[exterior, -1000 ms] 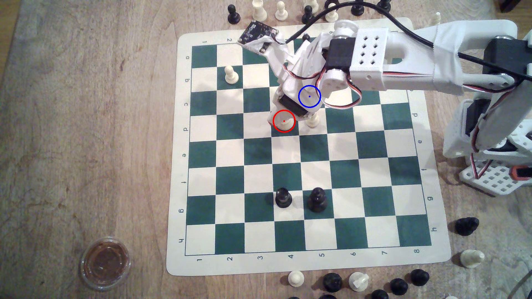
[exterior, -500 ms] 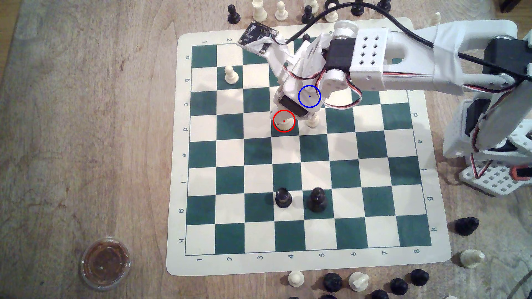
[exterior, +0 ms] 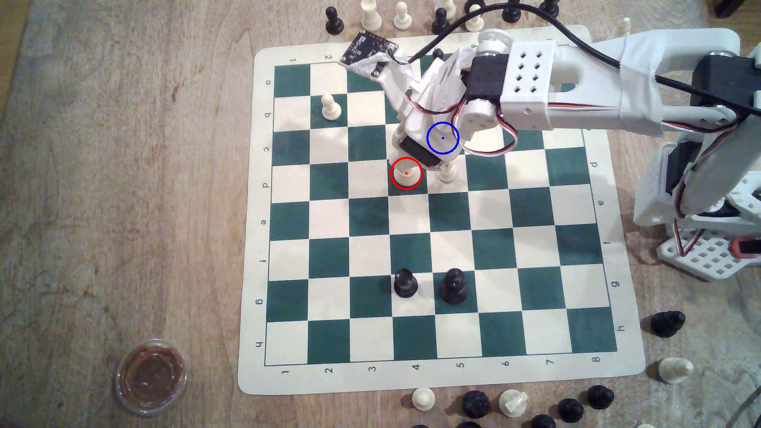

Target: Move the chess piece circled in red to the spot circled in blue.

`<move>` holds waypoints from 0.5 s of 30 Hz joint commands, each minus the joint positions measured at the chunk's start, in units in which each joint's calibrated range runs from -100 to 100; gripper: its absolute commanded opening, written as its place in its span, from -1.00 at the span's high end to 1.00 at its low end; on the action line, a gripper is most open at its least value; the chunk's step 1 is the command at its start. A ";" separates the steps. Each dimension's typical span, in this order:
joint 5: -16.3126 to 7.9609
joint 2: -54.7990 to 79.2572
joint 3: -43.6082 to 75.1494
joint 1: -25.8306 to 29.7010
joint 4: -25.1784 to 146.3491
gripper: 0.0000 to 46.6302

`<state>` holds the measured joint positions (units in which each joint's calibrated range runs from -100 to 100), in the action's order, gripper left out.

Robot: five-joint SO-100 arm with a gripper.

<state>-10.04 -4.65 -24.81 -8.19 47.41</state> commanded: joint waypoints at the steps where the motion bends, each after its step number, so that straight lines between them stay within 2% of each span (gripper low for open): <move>1: -0.10 -8.25 3.14 0.56 2.79 0.79; 10: 0.15 -17.93 5.04 0.64 9.18 0.81; 15: 1.66 -21.58 1.96 -2.41 10.49 0.82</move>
<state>-9.26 -19.73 -24.72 -8.55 57.77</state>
